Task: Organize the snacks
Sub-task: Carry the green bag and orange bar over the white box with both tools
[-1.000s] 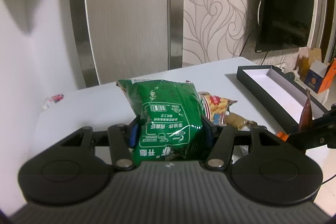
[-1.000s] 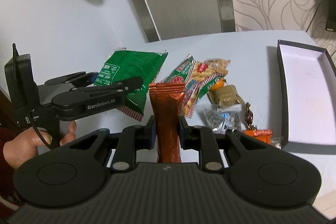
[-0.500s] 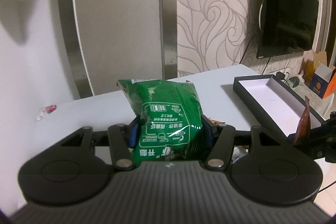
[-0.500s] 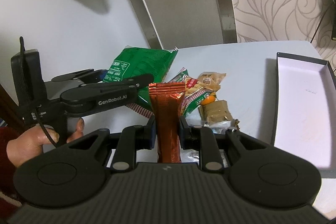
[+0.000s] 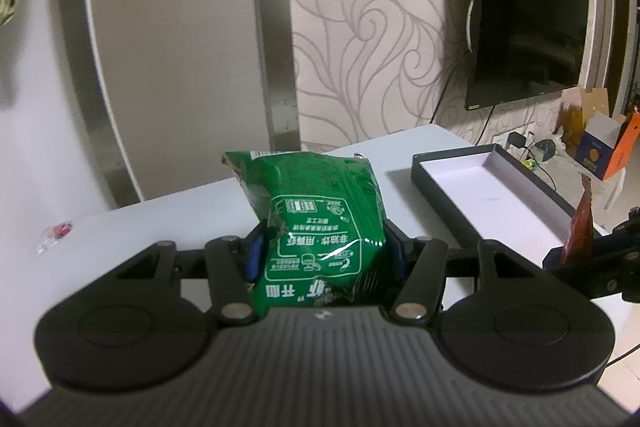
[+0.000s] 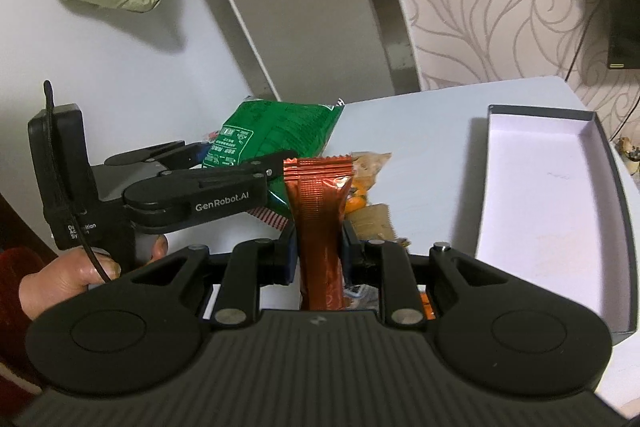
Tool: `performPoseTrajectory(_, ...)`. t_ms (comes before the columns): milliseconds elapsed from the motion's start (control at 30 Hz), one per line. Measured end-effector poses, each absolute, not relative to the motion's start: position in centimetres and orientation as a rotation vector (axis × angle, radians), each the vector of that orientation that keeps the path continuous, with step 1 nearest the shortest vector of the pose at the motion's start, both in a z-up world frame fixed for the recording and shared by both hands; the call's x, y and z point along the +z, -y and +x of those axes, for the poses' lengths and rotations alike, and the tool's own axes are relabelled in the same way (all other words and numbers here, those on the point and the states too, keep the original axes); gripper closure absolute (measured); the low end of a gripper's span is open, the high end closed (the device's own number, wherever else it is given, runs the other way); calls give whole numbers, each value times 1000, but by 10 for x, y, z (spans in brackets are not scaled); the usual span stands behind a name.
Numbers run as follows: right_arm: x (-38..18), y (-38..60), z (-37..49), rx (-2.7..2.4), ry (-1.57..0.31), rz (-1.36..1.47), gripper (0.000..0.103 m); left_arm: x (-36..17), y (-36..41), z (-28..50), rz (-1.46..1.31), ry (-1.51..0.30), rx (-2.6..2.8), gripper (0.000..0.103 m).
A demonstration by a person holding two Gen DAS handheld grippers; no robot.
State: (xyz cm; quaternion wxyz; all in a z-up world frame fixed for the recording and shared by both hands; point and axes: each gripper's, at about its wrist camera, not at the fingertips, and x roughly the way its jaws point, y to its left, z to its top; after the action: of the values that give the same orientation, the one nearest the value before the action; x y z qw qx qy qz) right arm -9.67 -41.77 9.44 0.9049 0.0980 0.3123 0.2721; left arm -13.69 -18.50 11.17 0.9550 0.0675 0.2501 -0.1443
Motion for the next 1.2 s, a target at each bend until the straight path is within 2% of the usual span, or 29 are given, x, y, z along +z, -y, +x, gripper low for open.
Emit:
performPoseTrajectory(733, 85, 507, -72, 360, -653, 259, 78, 104, 282, -102, 158, -503, -449, 43)
performPoseTrajectory(1200, 66, 549, -43, 287, -717, 271, 78, 72, 338, -77, 156, -581, -500, 43)
